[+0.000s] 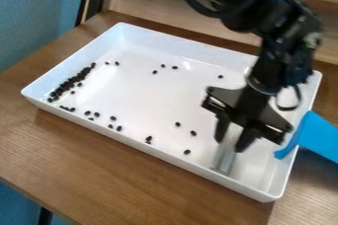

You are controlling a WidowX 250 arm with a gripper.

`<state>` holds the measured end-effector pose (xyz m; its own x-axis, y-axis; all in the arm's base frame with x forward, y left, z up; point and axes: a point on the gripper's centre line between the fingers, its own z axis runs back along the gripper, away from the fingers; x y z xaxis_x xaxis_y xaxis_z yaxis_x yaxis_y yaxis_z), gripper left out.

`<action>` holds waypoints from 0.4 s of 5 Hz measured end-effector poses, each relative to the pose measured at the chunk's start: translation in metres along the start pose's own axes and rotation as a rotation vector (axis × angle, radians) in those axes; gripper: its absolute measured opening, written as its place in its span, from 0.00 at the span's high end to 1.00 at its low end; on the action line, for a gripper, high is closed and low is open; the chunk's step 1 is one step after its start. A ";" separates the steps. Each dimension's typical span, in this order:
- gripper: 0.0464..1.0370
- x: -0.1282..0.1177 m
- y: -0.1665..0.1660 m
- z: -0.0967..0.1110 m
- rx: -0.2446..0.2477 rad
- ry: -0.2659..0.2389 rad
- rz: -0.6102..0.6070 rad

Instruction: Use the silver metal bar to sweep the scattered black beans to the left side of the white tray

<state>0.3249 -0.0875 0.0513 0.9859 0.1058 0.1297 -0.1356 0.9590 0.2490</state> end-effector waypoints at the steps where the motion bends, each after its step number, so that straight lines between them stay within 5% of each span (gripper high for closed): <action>1: 0.70 0.003 0.019 -0.008 0.017 0.008 -0.024; 2: 0.70 0.003 0.036 -0.013 0.033 -0.003 -0.041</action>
<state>0.3247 -0.0496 0.0480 0.9904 0.0652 0.1218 -0.0979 0.9532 0.2859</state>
